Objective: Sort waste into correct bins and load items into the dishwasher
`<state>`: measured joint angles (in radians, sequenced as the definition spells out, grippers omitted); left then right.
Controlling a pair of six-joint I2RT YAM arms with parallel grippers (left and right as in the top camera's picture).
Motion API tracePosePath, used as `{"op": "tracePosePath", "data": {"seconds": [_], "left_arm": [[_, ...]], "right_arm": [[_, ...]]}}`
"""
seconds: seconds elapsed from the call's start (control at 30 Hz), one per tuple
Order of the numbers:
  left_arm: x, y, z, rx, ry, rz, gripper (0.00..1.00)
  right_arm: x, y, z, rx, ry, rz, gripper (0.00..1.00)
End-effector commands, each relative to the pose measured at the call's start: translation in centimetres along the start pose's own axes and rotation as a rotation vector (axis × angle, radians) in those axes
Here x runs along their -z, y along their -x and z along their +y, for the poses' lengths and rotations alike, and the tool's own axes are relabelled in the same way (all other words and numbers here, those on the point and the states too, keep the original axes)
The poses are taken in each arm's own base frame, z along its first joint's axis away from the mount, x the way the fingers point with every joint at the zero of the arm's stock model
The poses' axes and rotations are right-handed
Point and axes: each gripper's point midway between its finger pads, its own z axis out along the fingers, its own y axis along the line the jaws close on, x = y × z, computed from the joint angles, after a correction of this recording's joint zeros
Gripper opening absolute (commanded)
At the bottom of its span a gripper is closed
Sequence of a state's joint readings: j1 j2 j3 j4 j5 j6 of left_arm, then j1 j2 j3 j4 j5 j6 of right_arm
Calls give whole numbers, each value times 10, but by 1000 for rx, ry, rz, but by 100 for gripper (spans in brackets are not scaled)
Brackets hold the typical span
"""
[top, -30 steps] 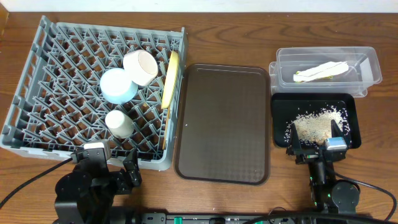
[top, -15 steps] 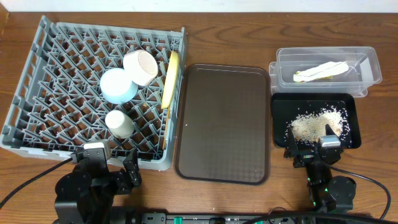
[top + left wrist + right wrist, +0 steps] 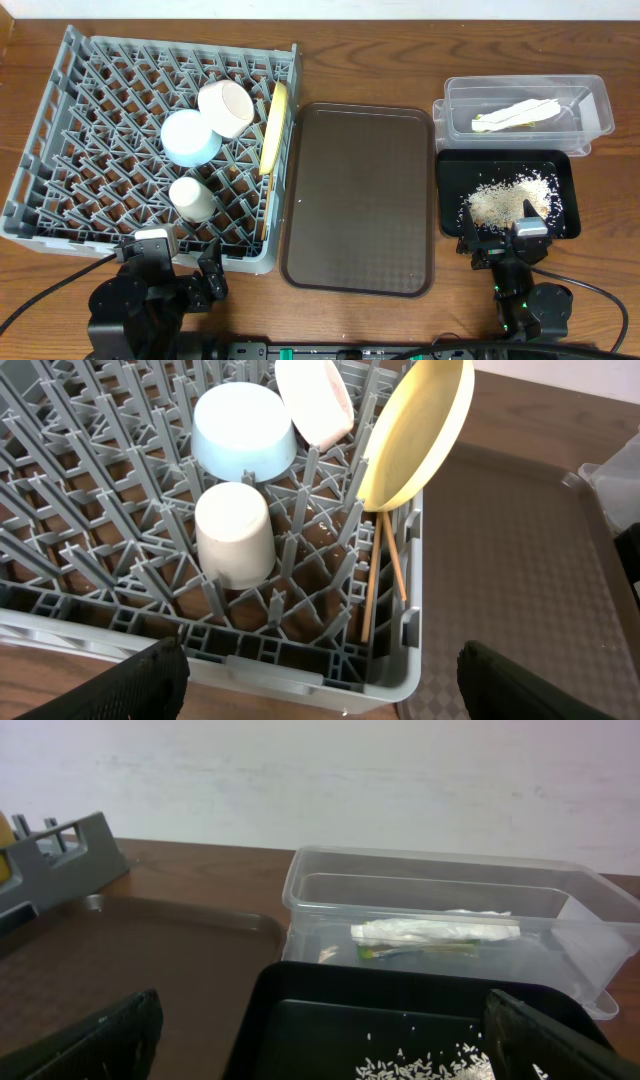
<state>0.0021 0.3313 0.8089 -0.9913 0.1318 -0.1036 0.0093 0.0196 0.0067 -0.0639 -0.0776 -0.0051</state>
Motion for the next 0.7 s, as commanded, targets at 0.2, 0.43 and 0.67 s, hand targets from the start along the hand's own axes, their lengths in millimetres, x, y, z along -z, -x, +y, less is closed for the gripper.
{"op": "tracePosePath", "data": {"seconds": [0.2,0.43,0.67], "left_arm": [[-11,-13,5,-27,1,-46,89],[-57,-25,10,-37,-22,-185,89],[-87,-17,11,-47,-51,-360,89]], "right_arm": [[0,-2,0,7,-1,5,99],[0,-2,0,7,-1,5,99],[0,-2,0,7,-1,5,99]]}}
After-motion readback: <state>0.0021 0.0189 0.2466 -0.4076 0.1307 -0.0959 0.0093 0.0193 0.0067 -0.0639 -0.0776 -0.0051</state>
